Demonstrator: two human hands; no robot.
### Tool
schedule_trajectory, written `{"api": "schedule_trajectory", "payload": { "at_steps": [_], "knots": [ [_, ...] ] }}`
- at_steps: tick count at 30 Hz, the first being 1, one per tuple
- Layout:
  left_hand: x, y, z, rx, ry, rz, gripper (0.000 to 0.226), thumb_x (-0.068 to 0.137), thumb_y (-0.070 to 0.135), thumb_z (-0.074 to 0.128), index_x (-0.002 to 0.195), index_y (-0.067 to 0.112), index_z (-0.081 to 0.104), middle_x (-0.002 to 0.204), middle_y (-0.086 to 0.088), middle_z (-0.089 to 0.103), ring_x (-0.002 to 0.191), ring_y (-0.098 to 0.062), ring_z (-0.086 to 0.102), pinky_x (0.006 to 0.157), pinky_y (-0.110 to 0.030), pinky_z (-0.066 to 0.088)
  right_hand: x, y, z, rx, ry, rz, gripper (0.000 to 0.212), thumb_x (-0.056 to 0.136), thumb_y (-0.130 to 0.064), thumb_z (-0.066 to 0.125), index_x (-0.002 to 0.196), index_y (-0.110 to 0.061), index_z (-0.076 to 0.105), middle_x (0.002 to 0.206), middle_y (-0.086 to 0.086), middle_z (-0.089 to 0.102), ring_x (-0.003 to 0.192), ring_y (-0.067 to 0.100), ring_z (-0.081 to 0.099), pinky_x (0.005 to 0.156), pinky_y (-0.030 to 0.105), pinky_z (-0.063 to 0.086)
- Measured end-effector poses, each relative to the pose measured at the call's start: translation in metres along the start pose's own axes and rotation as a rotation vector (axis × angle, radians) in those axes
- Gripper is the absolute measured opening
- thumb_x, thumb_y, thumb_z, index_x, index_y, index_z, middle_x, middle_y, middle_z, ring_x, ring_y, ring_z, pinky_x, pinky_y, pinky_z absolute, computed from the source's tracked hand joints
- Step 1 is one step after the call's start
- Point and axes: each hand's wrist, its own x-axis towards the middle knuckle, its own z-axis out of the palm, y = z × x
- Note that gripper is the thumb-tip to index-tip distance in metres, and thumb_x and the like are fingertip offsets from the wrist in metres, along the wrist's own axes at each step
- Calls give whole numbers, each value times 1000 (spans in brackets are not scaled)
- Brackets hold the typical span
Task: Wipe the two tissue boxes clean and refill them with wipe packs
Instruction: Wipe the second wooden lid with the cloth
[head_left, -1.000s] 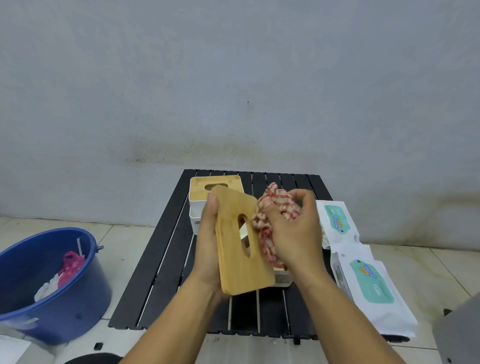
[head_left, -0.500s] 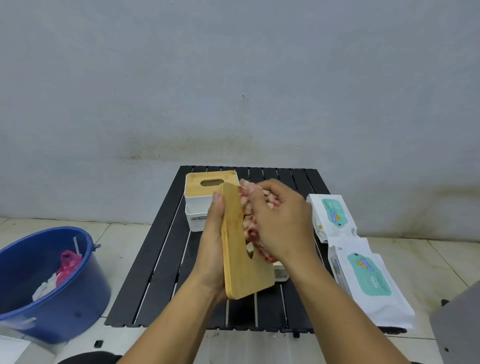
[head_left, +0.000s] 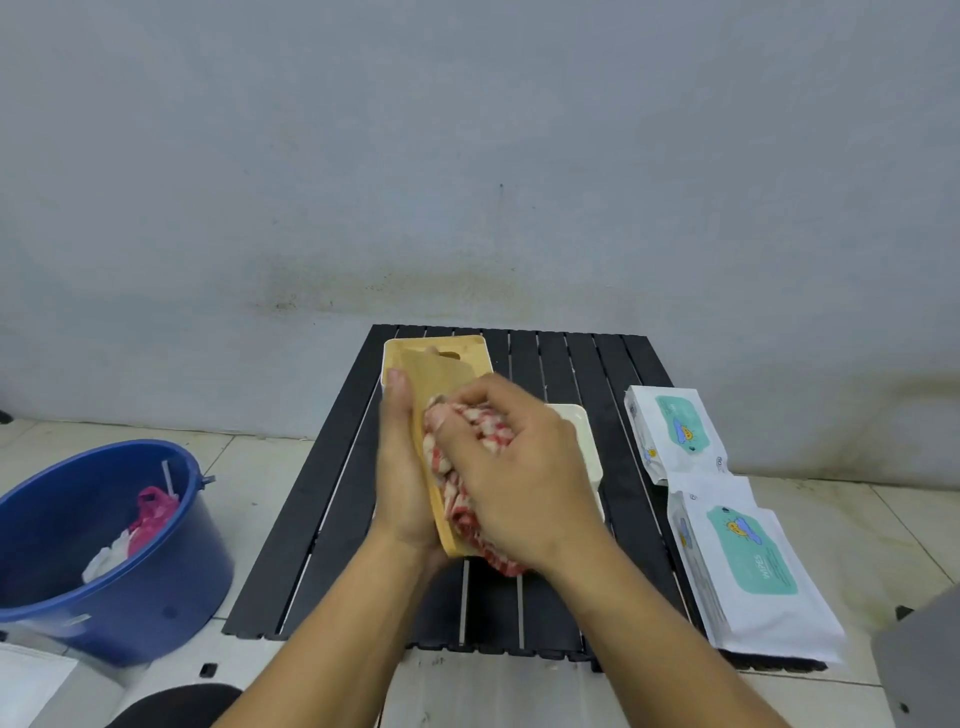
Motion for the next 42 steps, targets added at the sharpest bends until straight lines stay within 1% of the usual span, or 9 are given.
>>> {"api": "schedule_trajectory", "payload": {
  "at_steps": [3,10,14,16,19,24,31,38,42],
  "knots": [
    [8,19,-16,-3,76,68,72,99,68,34,75,21,83,82,-8,73,78,-23,71,72,-36,60,-14,1,15,-51,-96,26,13,93,-49,63,102,-39,64,93,-13,70,89,5,64,81,30,56],
    [14,22,-25,-52,110,144,58,98,66,42,101,21,78,104,-9,74,95,-34,73,97,-59,52,-9,18,7,-167,-47,44,21,95,-57,57,98,-37,62,83,-10,69,82,9,67,72,35,59],
    [13,16,-25,-56,61,86,61,95,70,41,107,25,81,123,-11,69,123,-50,61,109,-69,38,1,46,-8,-214,27,140,22,95,-58,55,93,-37,61,85,-11,68,93,17,63,76,41,57],
    [11,13,-21,-45,29,43,65,93,71,40,104,22,83,118,-12,72,123,-48,62,108,-67,43,2,49,-10,-208,59,134,23,94,-59,56,92,-37,61,84,-11,69,91,15,64,76,41,57],
    [2,6,-7,26,-62,-86,67,89,69,41,97,20,85,101,-9,77,99,-29,75,87,-48,61,9,46,-16,-198,154,105,21,94,-54,60,89,-34,62,79,-12,69,83,7,65,73,34,57],
    [-15,-20,8,85,-95,-246,65,94,63,42,120,15,78,128,-16,72,111,-28,73,88,-41,62,23,43,-33,-197,337,81,22,95,-53,61,89,-32,61,77,-19,64,84,4,62,74,34,56],
    [0,-4,1,12,-28,-109,69,94,66,39,90,16,85,95,-13,78,85,-25,78,71,-39,65,3,50,-17,-216,143,124,18,96,-51,59,94,-33,61,79,-11,68,84,12,66,73,37,57],
    [7,9,-15,37,97,-3,63,99,68,39,106,17,75,83,-7,76,84,-25,74,77,-42,60,-18,31,13,-89,24,87,12,97,-50,56,97,-38,59,93,-16,69,96,11,64,83,39,56],
    [7,9,-15,76,96,-8,66,93,70,47,107,13,76,96,-15,74,92,-31,71,90,-47,55,-26,16,12,45,65,-24,8,96,-40,64,92,-34,64,84,-17,70,85,4,68,72,22,55]
  ]
}}
